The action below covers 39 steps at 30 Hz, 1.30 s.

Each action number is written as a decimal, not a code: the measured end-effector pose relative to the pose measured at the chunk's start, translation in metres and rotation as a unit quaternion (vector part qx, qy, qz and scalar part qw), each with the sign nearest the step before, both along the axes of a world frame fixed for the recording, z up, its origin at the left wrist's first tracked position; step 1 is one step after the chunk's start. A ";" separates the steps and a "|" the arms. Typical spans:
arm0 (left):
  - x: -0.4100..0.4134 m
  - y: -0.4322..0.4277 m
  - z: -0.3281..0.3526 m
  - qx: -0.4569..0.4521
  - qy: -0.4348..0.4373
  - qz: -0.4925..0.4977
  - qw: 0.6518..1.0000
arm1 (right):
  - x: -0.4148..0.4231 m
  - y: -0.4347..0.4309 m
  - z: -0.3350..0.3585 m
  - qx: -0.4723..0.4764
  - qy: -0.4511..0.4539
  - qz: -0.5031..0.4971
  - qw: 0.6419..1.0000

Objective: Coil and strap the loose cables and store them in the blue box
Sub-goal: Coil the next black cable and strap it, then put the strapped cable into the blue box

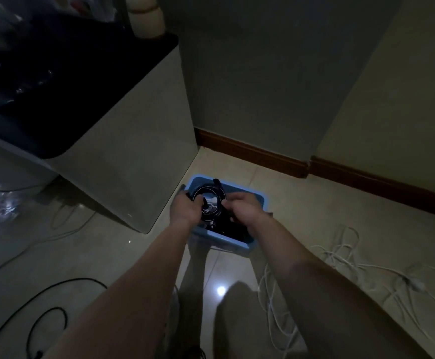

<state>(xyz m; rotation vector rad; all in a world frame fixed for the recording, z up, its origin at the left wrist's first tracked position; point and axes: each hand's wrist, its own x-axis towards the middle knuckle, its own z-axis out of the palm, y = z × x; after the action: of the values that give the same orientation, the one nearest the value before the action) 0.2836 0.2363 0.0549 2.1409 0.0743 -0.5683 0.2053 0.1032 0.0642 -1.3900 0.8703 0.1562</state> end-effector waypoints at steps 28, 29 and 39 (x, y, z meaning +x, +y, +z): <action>-0.005 -0.009 -0.062 0.340 -0.193 -0.227 0.892 | 0.020 0.024 -0.061 -0.258 0.025 0.144 0.955; -0.005 -0.007 -0.062 0.351 -0.196 -0.233 0.885 | 0.019 0.024 -0.061 -0.258 0.024 0.151 0.954; -0.011 -0.002 -0.058 0.495 -0.195 -0.274 0.801 | 0.013 0.029 -0.057 -0.266 -0.002 0.205 0.942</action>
<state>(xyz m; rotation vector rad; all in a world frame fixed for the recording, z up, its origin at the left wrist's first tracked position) 0.2727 0.2341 -0.0035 3.3099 -0.6394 -0.4200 0.2179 0.1319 0.0076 -2.0733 0.6293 0.2473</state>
